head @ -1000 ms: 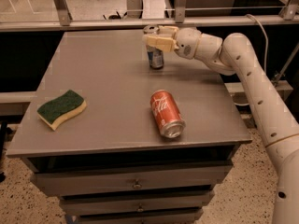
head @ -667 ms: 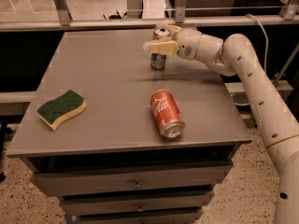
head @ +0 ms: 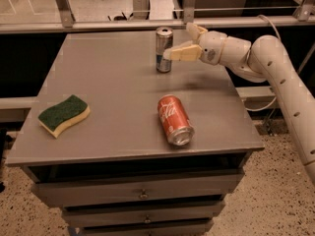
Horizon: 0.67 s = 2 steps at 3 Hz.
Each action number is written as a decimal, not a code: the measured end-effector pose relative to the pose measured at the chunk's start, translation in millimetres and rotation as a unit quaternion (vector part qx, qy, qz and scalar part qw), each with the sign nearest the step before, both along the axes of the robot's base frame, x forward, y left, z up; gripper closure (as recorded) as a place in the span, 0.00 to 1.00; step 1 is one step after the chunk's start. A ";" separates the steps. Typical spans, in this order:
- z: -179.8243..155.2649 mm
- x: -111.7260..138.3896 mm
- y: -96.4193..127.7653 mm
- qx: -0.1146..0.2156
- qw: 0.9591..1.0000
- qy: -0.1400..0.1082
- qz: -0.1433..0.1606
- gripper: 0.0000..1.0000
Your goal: Pick redbull can
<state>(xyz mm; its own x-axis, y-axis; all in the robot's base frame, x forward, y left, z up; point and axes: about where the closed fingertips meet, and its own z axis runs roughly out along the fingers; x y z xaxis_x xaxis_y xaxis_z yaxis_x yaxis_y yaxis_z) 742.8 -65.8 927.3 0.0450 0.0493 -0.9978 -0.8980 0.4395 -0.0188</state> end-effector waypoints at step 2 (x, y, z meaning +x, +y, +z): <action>18.2 -19.0 -48.1 -0.035 0.998 -0.001 -0.042 0.00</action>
Offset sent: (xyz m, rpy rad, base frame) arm -0.0152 -0.0387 0.0133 -0.0583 0.0009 -0.0686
